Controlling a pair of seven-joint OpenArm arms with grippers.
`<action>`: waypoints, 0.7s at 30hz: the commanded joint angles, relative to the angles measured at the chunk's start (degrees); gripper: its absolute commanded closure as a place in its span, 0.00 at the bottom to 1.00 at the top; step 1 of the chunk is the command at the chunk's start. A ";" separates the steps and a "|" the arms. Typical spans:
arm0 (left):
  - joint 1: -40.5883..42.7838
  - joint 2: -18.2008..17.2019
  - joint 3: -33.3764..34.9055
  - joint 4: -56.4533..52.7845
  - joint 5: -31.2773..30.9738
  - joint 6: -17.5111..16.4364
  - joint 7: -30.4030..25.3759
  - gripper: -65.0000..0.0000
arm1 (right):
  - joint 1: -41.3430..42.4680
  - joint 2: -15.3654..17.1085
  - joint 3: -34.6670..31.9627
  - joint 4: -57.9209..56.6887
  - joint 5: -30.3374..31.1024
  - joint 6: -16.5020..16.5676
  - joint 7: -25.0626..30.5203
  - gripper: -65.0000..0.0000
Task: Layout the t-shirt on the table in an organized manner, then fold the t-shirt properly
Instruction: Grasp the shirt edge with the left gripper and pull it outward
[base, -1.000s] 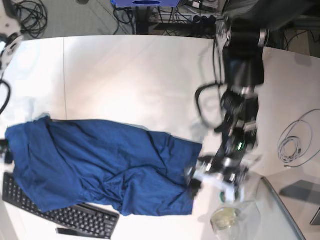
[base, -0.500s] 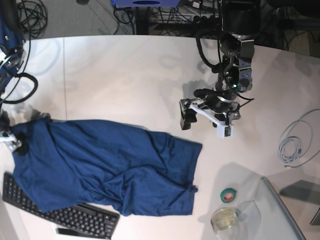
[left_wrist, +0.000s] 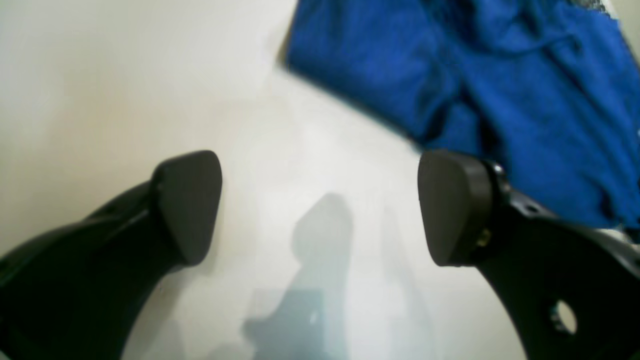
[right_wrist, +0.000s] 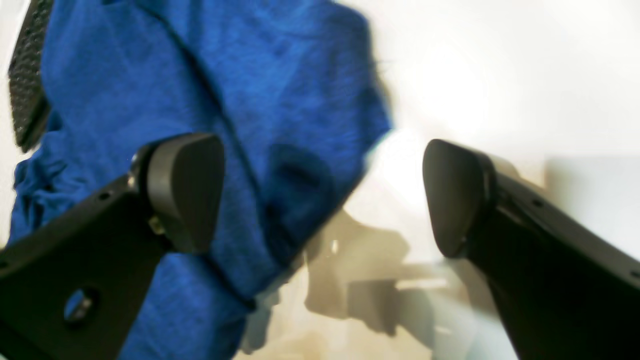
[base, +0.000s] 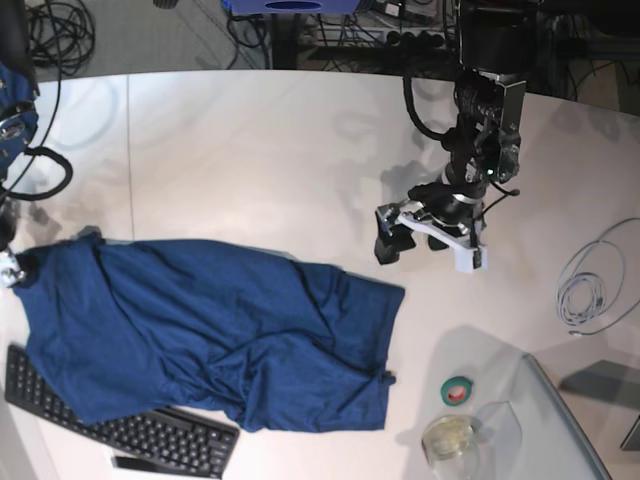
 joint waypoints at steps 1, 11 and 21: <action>-1.33 -0.31 -0.22 0.56 -0.79 -0.35 -1.25 0.11 | 1.18 1.09 0.04 0.57 0.20 0.23 0.44 0.12; -3.53 0.13 0.13 -0.49 -0.88 -0.35 -1.25 0.11 | 1.18 -2.95 0.13 0.48 0.37 0.23 0.18 0.19; -13.99 3.74 3.82 -16.84 -0.88 -0.35 -1.69 0.10 | 1.27 -3.04 0.13 0.48 0.28 0.23 0.09 1.00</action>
